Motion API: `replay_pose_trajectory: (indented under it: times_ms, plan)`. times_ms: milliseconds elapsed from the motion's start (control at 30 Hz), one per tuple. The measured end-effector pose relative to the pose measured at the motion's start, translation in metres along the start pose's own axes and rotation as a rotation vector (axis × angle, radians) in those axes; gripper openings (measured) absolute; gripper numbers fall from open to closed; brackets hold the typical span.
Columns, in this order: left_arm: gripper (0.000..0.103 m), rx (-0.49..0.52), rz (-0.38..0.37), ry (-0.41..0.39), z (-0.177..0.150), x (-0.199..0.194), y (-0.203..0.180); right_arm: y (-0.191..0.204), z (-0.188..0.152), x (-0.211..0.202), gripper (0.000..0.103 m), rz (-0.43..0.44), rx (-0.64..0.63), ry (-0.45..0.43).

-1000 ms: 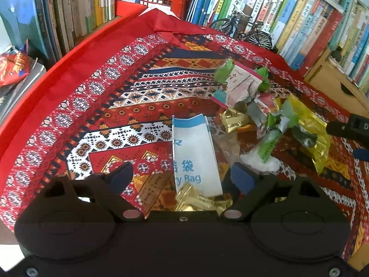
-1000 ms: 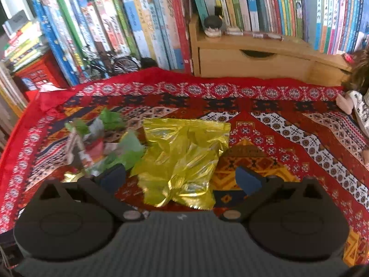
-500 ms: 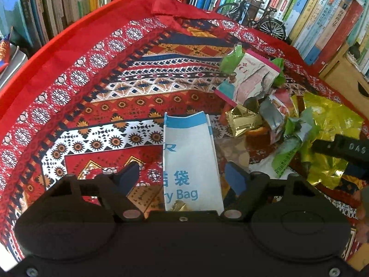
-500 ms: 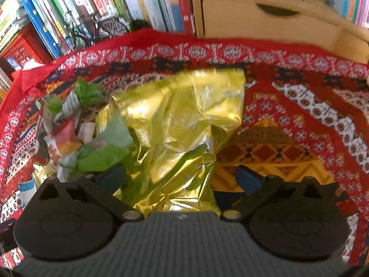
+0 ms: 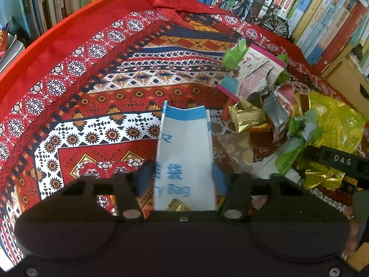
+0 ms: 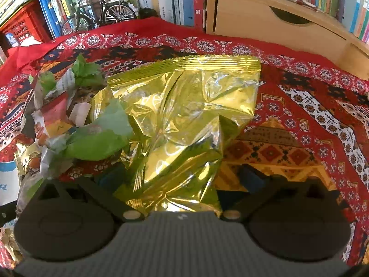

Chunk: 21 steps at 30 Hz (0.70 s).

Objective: Collect trash
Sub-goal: 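Grasp the gold foil bag with the right tool while the left tool grasps the white paper bag, then carry the gold foil bag and white paper bag to the black trash bin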

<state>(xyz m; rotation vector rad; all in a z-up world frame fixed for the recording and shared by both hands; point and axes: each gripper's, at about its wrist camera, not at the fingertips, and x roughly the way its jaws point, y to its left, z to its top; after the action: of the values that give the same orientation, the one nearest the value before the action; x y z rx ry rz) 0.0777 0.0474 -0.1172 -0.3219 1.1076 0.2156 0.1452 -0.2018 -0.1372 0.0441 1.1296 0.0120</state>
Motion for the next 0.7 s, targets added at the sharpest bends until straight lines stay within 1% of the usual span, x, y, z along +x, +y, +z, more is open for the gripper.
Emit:
replay_pose_trajectory:
  times_ms: [67, 133, 167, 200, 233, 267, 300, 400, 533, 567, 700]
  plan:
    - [0.042, -0.014, -0.015, -0.002, 0.001, -0.002, 0.001, -0.002, 0.001, 0.000, 0.103, 0.012, 0.001, 0.004]
    - [0.033, -0.016, -0.033, -0.016, 0.001, -0.006, 0.002, -0.003, 0.001, -0.002, 0.098, 0.021, 0.010, 0.004]
    - [0.026, -0.009, -0.040, -0.025, 0.001, -0.009, 0.001, -0.003, 0.001, -0.004, 0.091, 0.025, 0.019, 0.001]
    - [0.023, 0.001, -0.036, -0.035, 0.001, -0.012, -0.002, -0.005, 0.001, -0.009, 0.085, 0.030, 0.032, -0.007]
    - [0.021, 0.010, -0.031, -0.043, 0.001, -0.015, -0.004, -0.006, 0.002, -0.013, 0.083, 0.037, 0.041, -0.012]
    - [0.019, 0.015, -0.028, -0.049, 0.001, -0.017, -0.006, -0.006, 0.002, -0.017, 0.073, 0.045, 0.049, -0.017]
    - [0.017, 0.015, -0.028, -0.054, 0.001, -0.020, -0.007, -0.006, 0.002, -0.022, 0.067, 0.048, 0.054, -0.022]
    - [0.013, 0.005, -0.037, -0.067, 0.001, -0.026, -0.008, -0.005, 0.002, -0.038, 0.064, 0.067, 0.052, -0.057]
    - [0.010, 0.012, -0.038, -0.094, 0.000, -0.038, -0.011, -0.008, 0.003, -0.057, 0.062, 0.092, 0.054, -0.100]
    - [0.003, 0.016, -0.034, -0.101, 0.000, -0.042, -0.012, -0.009, 0.002, -0.060, 0.062, 0.096, 0.057, -0.106]
    - [0.002, 0.017, -0.035, -0.118, -0.001, -0.052, -0.013, -0.016, 0.001, -0.074, 0.060, 0.106, 0.074, -0.125]
